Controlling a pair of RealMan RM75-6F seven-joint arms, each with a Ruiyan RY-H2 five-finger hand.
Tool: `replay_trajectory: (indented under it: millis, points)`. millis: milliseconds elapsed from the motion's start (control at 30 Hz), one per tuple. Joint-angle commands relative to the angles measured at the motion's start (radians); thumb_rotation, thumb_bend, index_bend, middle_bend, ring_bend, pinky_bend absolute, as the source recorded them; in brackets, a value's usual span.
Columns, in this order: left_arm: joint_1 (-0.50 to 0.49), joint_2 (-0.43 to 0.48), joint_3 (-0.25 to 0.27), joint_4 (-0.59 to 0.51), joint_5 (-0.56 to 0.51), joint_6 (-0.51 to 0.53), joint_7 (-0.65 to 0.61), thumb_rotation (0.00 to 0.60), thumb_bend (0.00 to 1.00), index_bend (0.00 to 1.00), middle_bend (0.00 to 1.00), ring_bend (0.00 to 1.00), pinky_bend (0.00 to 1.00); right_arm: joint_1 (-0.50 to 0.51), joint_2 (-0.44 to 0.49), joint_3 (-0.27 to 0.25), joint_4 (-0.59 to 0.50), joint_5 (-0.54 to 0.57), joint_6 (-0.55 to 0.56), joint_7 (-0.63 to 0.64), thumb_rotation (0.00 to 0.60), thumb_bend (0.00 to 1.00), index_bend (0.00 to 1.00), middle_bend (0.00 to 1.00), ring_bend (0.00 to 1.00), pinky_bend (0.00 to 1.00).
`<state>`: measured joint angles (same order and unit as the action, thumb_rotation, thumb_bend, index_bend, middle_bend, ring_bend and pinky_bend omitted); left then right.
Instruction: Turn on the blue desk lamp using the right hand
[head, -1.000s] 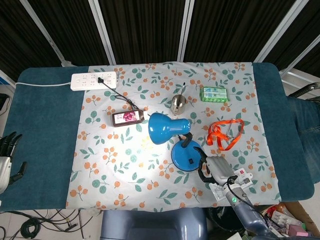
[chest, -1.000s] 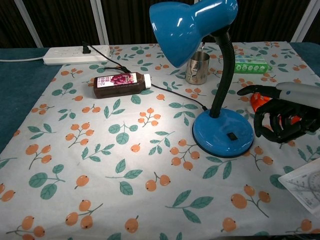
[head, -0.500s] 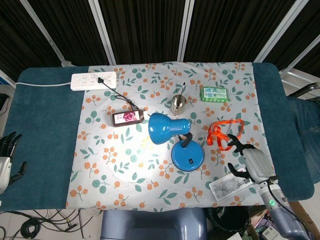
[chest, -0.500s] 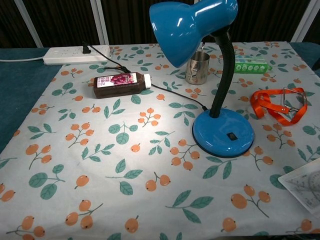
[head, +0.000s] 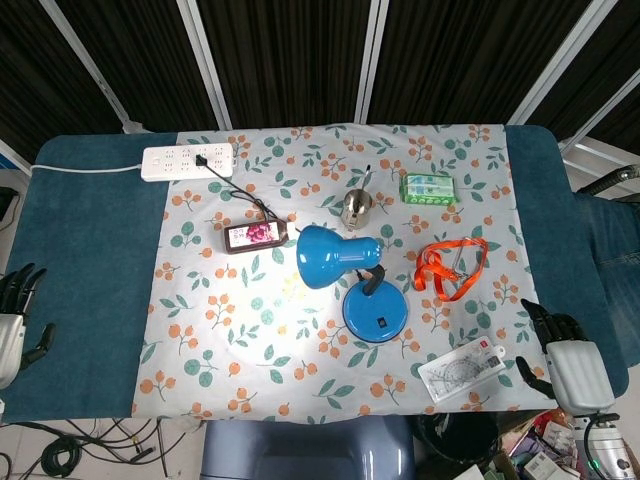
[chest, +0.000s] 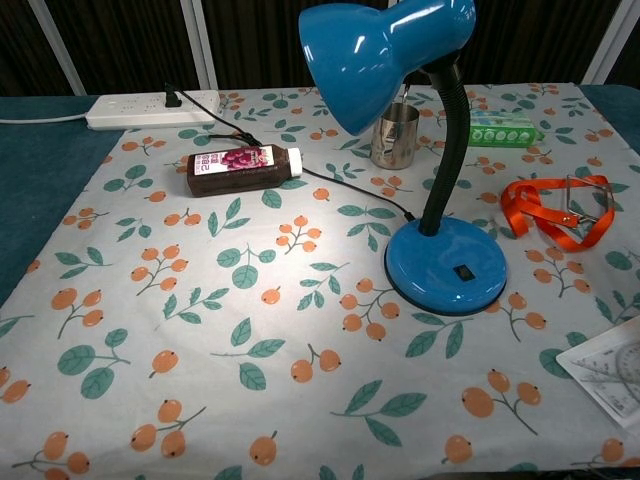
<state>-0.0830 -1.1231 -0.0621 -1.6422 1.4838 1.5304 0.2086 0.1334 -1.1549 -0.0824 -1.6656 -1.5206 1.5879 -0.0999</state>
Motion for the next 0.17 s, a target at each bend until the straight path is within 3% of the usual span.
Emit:
replay_trajectory:
  millis: [33,167]
  points:
    - [0.001,0.001,0.001,-0.001,0.002,0.002,-0.003,0.600,0.38,0.07,0.04,0.07,0.00,-0.016,-0.027,0.013,0.042,-0.010,0.019,0.002,0.600,0.26,0.02,0.09,0.21,0.17]
    - [0.003,0.004,0.003,-0.002,0.000,0.001,-0.009,0.600,0.38,0.07,0.04,0.07,0.00,-0.017,-0.053,0.033,0.088,-0.014,0.031,0.016,0.600,0.26,0.01,0.09,0.21,0.17]
